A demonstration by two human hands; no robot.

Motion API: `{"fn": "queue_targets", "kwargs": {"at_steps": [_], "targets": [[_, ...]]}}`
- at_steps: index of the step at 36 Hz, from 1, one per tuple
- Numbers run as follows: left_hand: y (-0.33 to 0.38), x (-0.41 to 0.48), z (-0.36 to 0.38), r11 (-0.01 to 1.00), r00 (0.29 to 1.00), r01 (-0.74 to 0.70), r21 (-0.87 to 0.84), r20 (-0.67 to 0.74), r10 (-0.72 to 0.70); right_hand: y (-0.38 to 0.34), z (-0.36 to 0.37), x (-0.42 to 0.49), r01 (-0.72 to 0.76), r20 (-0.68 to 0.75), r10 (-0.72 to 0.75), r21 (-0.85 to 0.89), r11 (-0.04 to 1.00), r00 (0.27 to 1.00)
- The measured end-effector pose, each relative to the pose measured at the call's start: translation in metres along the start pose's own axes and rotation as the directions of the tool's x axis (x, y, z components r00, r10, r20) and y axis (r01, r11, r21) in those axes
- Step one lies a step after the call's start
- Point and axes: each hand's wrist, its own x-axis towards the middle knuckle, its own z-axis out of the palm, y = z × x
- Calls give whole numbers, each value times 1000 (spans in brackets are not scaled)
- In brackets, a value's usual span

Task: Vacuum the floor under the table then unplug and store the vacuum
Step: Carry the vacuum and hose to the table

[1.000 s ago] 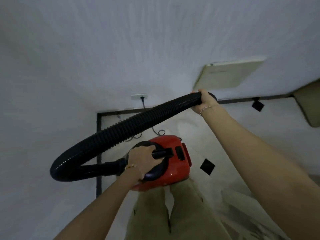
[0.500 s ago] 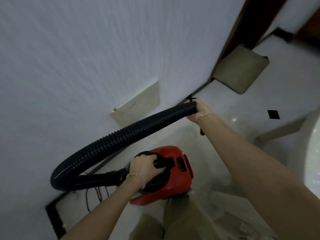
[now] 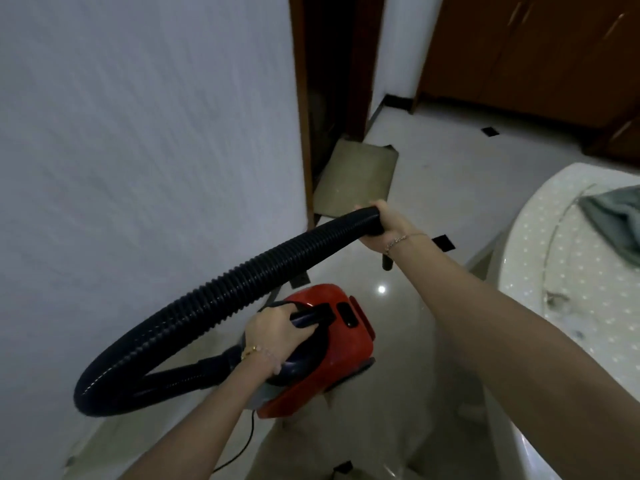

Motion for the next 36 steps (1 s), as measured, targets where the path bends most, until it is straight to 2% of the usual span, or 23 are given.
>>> {"fn": "queue_targets", "kwargs": {"at_steps": [4,10,14,17,24,30,36], "targets": [[33,90,2,995,997,-76,62,7,76,-69,21,48,44,25,-43,-32,999,999],[93,220,3,981,978,-188,51,98,183,-175,51,119,52,-97,-55,-34,998,994],[140,298,-11,968,958,-250,30,151,243,-241,59,150,64,-105,-55,85,994,993],[173,349,-21,956,948,-291,16,138,287,-284,62,170,88,-118,-69,166,982,991],[245,455,-20,956,952,-292,4,97,290,-377,59,231,130,-200,-96,164,978,975],[302,542,-11,969,963,-245,17,122,241,-460,57,285,70,-209,-67,8,998,976],[364,620,-14,986,976,-162,34,155,155,-554,90,340,131,-179,-190,-296,946,965]]}}
